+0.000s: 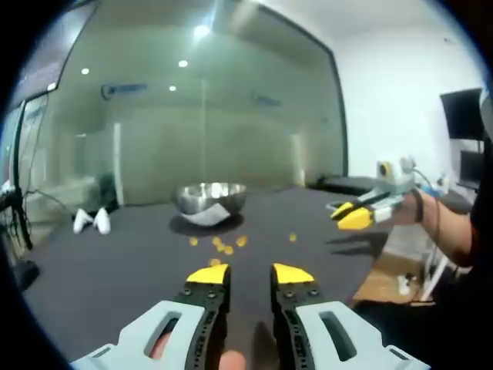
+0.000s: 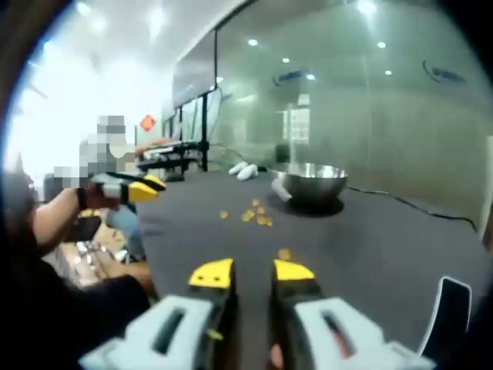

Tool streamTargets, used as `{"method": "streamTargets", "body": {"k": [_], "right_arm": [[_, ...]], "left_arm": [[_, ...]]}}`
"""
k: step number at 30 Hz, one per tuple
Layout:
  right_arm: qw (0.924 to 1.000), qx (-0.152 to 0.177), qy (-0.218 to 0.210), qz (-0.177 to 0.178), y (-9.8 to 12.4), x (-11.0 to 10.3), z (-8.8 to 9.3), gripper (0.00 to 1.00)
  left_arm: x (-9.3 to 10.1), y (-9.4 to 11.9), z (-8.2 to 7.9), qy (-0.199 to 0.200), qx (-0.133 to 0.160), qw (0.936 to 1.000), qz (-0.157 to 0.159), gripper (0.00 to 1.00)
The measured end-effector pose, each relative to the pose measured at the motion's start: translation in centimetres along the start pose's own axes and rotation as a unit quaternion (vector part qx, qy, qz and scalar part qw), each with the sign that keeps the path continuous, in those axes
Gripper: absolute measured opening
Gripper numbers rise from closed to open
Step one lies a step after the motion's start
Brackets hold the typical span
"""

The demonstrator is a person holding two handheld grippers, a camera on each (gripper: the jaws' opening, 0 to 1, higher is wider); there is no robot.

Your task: Pick up the QQ candy scattered on the table and place it into the stainless steel bowl on the table

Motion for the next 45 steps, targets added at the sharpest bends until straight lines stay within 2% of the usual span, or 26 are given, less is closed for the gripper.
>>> {"method": "streamTargets", "body": {"k": [10, 29, 40, 45], "right_arm": [[1.0, -0.001, -0.008, -0.003, -0.07, -0.38, 0.17, 0.2], [0.9999, -0.009, -0.01, -0.003, -0.46, -0.25, 0.41, 0.21], [0.9999, 0.005, -0.01, -0.003, -0.28, 0.06, 0.07, 0.23], [1.0, 0.002, -0.008, -0.002, -0.19, 0.09, 0.24, 0.23]], "left_arm": [[-0.03, -0.05, 0.46, -0.002, -0.011, 0.9999, -0.002, 0.22], [-0.02, 0.08, 0.44, 0.002, -0.008, 1.0, 0.003, 0.23], [-0.02, 0.06, 0.45, 0.001, -0.009, 1.0, 0.004, 0.24], [0.17, 0.11, 0.46, -0.002, -0.009, 0.9999, 0.008, 0.24]]}}
Point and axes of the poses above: the point that each gripper's makers call its tool centre point, and the gripper's own axes: y roughly backward along the fingers, x roughly to its right, z roughly out of its underside, the point moved 2 cm from there along y, roughly backward along the fingers, and after that the axes turned 6 degrees about -z, right-handed, at the moved point
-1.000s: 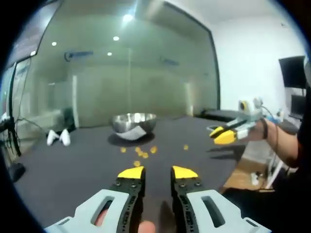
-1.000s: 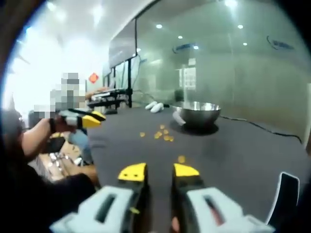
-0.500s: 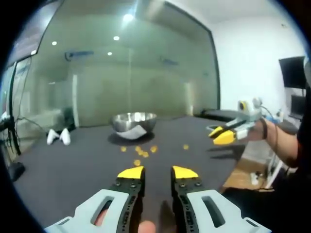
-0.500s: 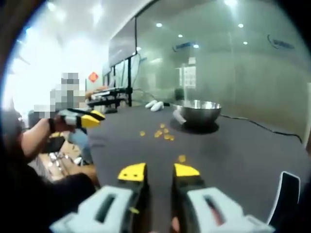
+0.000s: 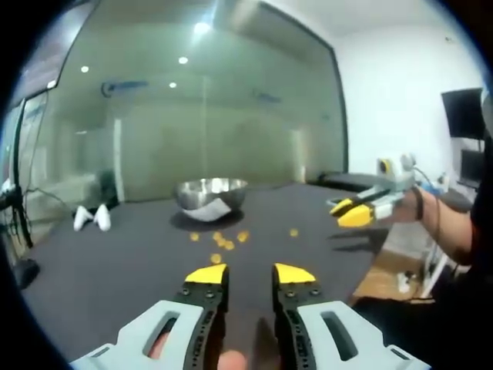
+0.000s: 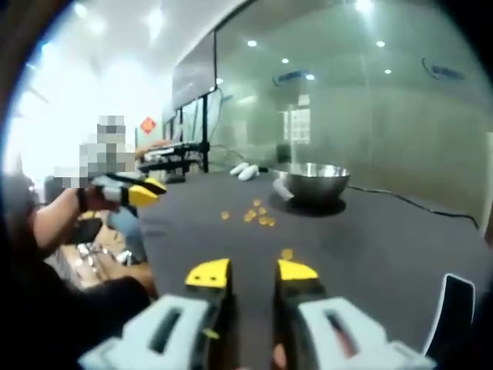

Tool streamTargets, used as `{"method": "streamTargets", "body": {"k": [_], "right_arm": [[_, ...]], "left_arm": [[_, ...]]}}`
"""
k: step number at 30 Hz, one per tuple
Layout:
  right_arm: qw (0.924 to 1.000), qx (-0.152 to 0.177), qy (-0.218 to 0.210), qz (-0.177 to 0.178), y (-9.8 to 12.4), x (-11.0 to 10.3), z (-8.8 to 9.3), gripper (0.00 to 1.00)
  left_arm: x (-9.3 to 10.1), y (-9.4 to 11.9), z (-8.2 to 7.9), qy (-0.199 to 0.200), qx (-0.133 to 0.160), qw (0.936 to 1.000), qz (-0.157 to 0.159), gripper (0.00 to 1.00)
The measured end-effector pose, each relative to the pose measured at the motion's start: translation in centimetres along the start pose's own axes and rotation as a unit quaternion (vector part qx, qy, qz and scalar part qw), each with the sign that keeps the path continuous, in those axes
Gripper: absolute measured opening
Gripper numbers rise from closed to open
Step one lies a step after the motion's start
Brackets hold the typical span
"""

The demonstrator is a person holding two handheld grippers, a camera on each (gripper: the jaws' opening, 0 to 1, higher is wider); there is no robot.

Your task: Pick up the QQ candy scattered on the table and place it into the stainless steel bowl on the table

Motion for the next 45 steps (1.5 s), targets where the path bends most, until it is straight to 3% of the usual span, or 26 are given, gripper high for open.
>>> {"method": "streamTargets", "body": {"k": [45], "right_arm": [[0.9998, -0.016, -0.006, 0.0, -0.4, 0.5, 0.7, 0.23]], "left_arm": [[0.0, 0.1, 1.2, 0.002, -0.019, 0.9998, -0.003, 0.25]]}}
Point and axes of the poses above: the point that each gripper's makers call its tool centre point, and the gripper's own axes: y roughly backward along the fingers, x roughly to its right, z roughly out of its underside, the point moved 2 cm from there along y, roughly backward along the fingers, and after that the axes turned 6 degrees about -z, right-handed, at the moved point
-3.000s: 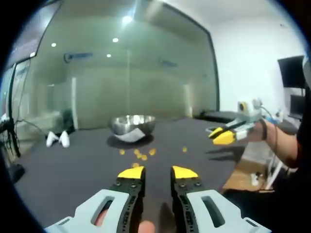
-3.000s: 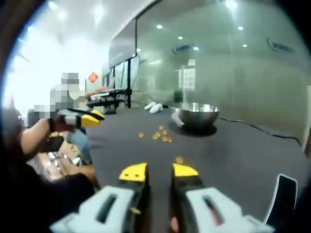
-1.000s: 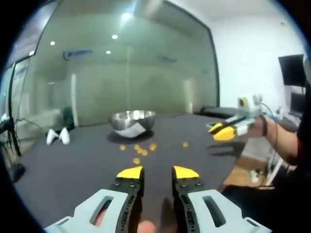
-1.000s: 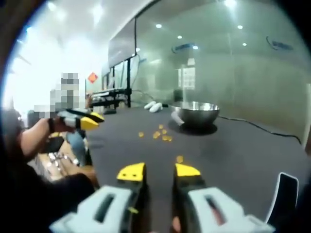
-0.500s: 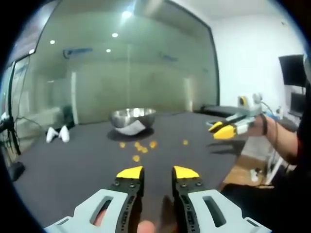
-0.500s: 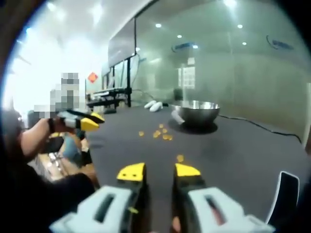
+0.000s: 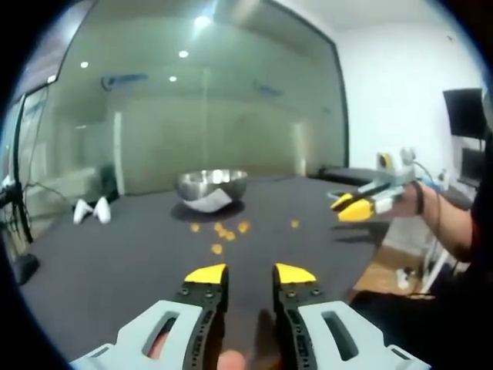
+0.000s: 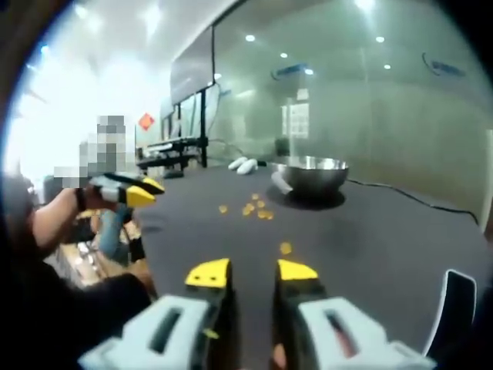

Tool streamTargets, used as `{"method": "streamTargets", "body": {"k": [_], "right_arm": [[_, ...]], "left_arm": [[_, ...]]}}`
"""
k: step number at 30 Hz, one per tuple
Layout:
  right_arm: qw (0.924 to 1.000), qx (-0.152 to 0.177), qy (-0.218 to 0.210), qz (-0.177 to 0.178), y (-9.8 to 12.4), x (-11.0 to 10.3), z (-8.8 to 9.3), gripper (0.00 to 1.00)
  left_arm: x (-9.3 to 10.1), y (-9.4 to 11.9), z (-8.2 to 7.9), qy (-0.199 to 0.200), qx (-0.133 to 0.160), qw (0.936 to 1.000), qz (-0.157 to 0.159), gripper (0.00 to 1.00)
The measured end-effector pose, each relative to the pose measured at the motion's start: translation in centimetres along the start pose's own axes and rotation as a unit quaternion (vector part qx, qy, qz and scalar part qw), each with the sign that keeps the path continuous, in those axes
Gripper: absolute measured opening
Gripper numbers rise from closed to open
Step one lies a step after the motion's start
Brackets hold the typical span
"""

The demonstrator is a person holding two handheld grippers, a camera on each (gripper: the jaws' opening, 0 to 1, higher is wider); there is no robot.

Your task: Pick up the QQ candy scattered on the table and place it into the stainless steel bowl on the table

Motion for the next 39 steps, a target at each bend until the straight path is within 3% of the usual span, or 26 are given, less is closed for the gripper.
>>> {"method": "streamTargets", "body": {"k": [20, 39], "right_arm": [[0.9994, -0.032, 0.009, -0.007, -2.3, 0.7, 0.6, 0.23], [0.9978, -0.066, 0.008, 0.001, -7.0, 4.5, 1.5, 0.23]], "left_arm": [[0.1, -0.1, 0.5, 0.007, 0.001, 1.0, 0.003, 0.25], [0.1, -0.2, 0.4, 0.012, 0.001, 0.9999, 0.007, 0.25]]}}
Point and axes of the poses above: the point that each gripper's makers call its tool centre point, and the gripper's own axes: y roughly backward along the fingers, x roughly to its right, z roughly out of its underside, the point moved 2 cm from there along y, roughly backward along the fingers, and after that the axes turned 6 degrees about -z, right-handed, at the moved point
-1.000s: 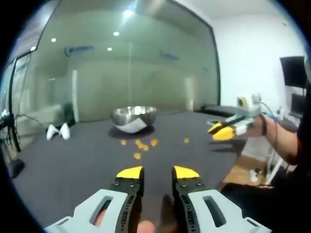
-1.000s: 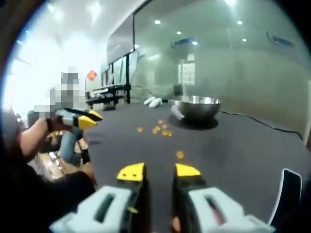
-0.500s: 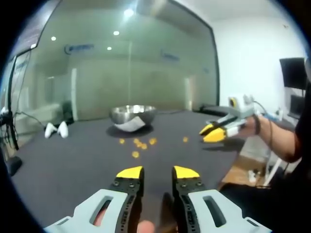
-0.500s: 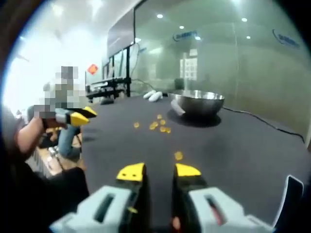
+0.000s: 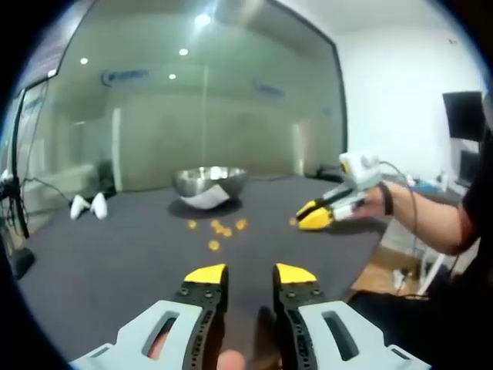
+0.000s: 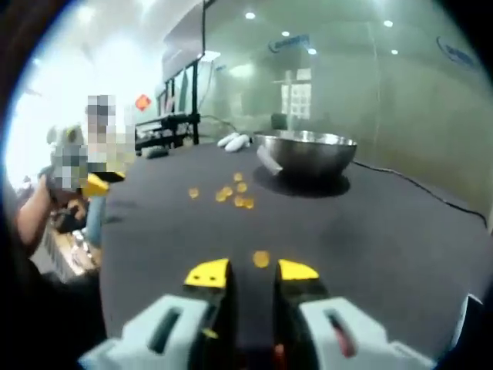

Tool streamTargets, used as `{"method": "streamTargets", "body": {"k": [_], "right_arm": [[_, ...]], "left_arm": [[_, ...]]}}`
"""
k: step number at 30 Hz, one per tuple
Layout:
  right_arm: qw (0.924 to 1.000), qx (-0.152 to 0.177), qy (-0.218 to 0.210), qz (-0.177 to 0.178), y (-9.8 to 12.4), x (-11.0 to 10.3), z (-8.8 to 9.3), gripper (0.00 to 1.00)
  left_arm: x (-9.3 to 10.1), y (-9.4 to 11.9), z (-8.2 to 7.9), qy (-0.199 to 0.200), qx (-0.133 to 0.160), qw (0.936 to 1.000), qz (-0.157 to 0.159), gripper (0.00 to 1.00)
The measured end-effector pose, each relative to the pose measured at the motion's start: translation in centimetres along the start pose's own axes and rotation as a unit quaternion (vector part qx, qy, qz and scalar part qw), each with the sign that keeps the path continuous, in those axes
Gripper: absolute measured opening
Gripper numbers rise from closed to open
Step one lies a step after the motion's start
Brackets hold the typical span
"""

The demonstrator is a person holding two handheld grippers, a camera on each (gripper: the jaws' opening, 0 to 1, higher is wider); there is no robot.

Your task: Pick up the QQ candy scattered on the table and place it into the stainless steel bowl on the table

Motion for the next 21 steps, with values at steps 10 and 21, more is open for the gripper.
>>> {"method": "streamTargets", "body": {"k": [10, 21], "right_arm": [[1.0, 0.002, -0.005, -0.005, -1.1, 0.2, 0.0, 0.22], [1.0, 0.008, 0.002, -0.001, -1.3, -0.5, -0.2, 0.12]], "left_arm": [[-0.3, 0.1, 0.1, -0.001, -0.002, 1.0, -0.003, 0.25], [-1.3, 0.5, 0.1, -0.001, -0.002, 1.0, -0.009, 0.25]]}}
Point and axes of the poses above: the point that each gripper's makers call its tool centre point, and the gripper's own axes: y roughly backward along the fingers, x roughly to its right, z roughly out of its underside, the point moved 2 cm from there along y, roughly backward along the fingers, and after that the axes turned 6 degrees about -z, right-handed, at the moved point
